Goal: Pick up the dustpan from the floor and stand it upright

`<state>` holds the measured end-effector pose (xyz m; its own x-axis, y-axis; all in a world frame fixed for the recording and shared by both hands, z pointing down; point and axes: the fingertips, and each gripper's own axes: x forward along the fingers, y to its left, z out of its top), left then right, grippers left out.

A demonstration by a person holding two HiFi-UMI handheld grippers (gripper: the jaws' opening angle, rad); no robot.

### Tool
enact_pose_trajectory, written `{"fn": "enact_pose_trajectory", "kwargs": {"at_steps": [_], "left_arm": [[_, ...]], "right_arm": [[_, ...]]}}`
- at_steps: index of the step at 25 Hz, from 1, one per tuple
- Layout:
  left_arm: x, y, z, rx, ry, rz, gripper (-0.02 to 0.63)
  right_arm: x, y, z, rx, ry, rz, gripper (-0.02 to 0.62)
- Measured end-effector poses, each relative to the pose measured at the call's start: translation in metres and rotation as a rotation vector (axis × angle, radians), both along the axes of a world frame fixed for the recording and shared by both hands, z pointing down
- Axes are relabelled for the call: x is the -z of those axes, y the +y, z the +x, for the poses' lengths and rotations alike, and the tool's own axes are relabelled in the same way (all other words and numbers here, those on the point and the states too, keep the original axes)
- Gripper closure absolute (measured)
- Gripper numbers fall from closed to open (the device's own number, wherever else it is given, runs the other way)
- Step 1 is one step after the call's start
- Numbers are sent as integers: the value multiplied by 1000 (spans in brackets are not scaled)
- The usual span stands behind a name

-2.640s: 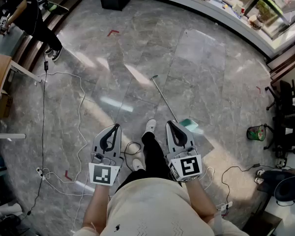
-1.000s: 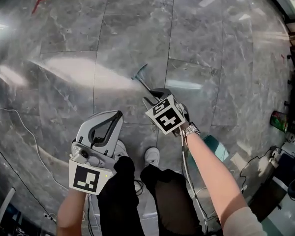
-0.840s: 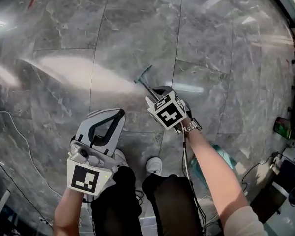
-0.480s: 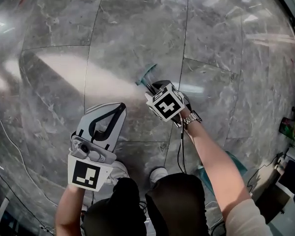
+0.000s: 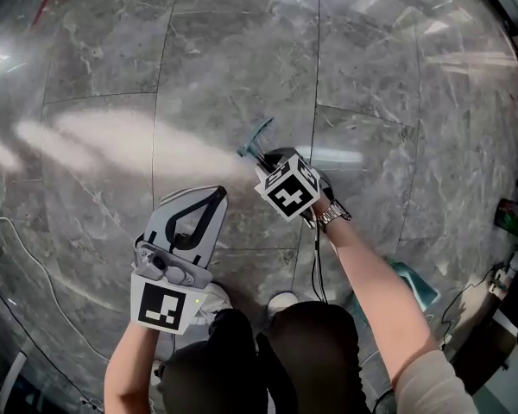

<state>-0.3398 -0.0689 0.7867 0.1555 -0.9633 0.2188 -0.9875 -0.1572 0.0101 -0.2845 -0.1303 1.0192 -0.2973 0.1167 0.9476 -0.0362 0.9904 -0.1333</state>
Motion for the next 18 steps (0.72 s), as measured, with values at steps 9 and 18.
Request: {"fn": "enact_pose_trajectory", "kwargs": {"at_steps": [9,18], "left_arm": [[115,-12,16,-57,-45,2,595],[220,-19,80,-108,-15,-12,595]], "right_arm": [[131,0,14,-32,-93,29,500],[292,3,77,-84,-318,89,503]]}}
